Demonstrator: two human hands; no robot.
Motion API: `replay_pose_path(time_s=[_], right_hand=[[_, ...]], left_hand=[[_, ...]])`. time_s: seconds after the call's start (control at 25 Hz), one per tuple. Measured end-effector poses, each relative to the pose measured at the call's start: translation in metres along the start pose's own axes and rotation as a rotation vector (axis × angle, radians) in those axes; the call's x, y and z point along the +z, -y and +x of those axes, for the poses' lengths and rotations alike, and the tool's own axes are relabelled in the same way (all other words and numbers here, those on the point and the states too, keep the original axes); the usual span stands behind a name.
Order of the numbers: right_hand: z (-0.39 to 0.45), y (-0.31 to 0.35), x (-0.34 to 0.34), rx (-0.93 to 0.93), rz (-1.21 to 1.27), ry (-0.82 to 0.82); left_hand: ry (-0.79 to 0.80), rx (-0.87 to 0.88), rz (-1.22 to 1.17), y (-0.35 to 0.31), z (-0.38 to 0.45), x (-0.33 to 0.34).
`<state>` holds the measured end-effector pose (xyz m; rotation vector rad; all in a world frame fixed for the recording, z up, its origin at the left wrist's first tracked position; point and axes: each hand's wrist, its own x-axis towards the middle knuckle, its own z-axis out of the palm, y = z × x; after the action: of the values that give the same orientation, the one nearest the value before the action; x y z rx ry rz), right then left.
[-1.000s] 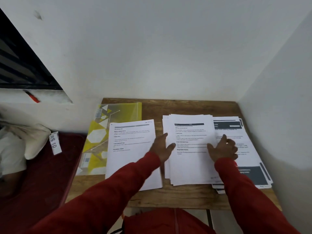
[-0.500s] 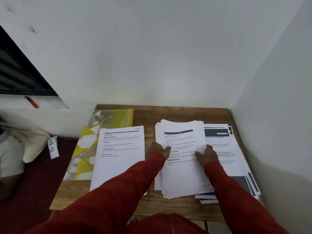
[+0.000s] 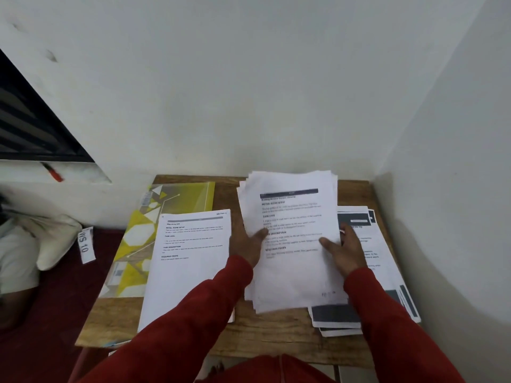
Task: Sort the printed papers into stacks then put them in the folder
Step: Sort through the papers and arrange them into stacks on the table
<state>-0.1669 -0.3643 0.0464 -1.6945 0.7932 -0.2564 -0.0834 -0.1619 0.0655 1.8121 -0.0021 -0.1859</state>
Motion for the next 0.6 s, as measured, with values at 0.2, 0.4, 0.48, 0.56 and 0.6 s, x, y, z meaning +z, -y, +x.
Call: replay_pose_path(time_s=[0.2,0.4,0.48,0.56,0.6], right_hand=[[-0.035,0.036,0.003,-0.282,0.354,0.046],[-0.051,0.029,0.014,-0.315,0.305,0.087],[-0.055,0.034,0.016,-0.344,0.284,0.065],[-0.057,0.039,0.018,-0.364,0.276,0.063],[-0.057,0.04,0.019,-0.369,0.259,0.074]], left_hand=[[-0.02,0.382,-0.181,-0.029,-0.026,-0.029],[0.032,0.366,-0.139,-0.014,-0.036,-0.039],[0.032,0.396,-0.134,-0.015,-0.038,-0.039],[0.029,0.414,-0.141,-0.017,-0.038,-0.037],[0.034,0.397,-0.159,-0.017,-0.037,-0.036]])
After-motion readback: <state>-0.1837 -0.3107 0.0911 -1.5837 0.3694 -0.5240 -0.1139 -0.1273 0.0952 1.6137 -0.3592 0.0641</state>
